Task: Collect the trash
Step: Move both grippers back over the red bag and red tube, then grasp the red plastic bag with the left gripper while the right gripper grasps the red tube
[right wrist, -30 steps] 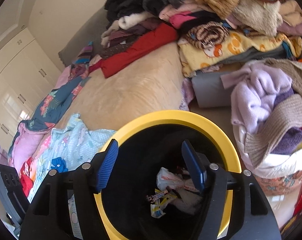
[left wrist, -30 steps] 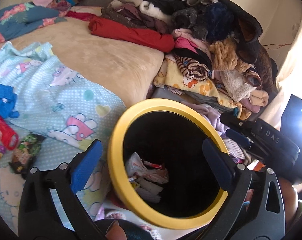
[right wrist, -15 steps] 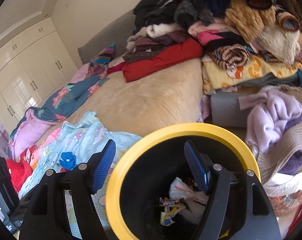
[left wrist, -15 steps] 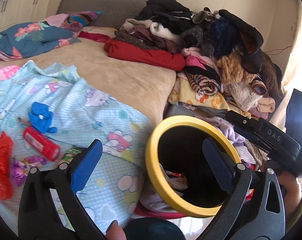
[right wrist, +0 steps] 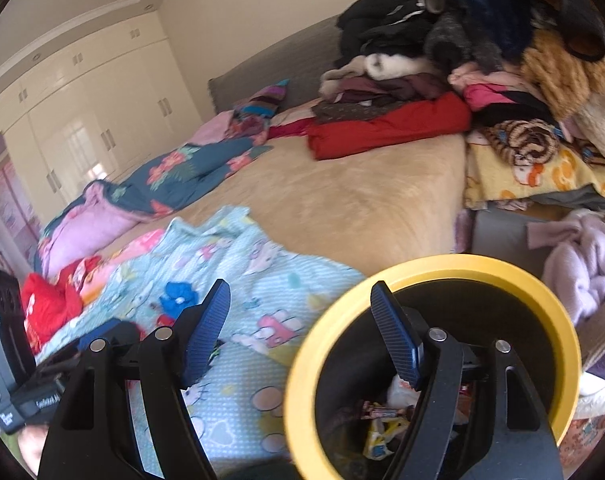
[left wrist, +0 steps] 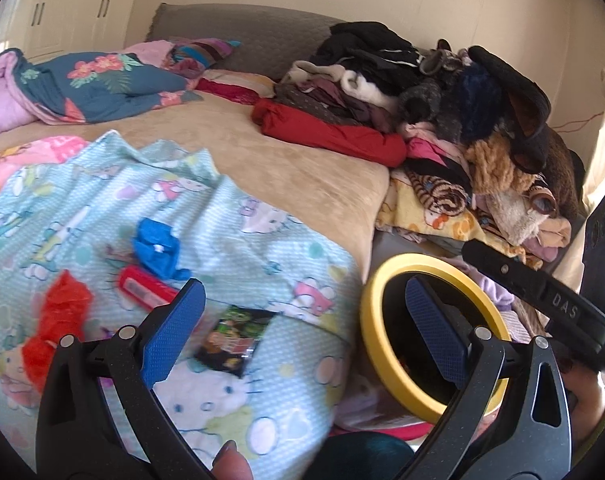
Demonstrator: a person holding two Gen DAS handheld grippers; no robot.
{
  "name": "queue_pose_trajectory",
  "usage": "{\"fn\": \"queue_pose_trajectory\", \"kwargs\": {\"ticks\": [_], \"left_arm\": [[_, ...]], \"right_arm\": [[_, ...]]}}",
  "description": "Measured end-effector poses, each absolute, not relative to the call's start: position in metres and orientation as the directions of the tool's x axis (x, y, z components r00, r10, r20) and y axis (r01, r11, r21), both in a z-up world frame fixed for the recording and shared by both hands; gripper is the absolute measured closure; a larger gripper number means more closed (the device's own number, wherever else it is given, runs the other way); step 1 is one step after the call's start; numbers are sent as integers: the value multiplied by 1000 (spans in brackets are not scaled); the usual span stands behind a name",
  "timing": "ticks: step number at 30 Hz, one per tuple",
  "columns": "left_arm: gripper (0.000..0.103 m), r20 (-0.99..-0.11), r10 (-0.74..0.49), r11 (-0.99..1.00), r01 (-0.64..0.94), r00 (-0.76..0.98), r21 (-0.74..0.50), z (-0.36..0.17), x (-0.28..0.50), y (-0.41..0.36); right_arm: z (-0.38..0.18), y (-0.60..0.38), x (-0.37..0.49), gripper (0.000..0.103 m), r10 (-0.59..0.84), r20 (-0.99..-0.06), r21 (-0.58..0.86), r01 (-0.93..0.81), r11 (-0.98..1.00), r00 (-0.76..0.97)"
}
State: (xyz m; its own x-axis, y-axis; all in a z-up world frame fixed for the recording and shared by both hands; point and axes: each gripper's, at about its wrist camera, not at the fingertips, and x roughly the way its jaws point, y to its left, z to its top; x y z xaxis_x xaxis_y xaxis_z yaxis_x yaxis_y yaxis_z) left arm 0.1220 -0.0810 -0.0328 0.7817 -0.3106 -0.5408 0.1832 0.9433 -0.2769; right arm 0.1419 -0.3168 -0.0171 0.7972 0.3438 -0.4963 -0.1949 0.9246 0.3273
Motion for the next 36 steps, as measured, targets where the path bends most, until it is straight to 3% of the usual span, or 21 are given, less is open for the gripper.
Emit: {"fn": "queue_pose_trajectory", "kwargs": {"ticks": [19,28,36], "left_arm": [[11,-552,-186,964,43,813,-262,-41,111,7],[11,-610,-111,965,-62,785,-256,-69,104,59],[11,-670,-87,949,-142,737,-280,-94,106,90]], "right_arm": [[-27,-214,138,33,471,-552,219,-426,878,688],[-35,-170,157,45,529,-598,194,-532,824,602],[-67,-130,191,47,503,-698,170,-564,808,509]]}}
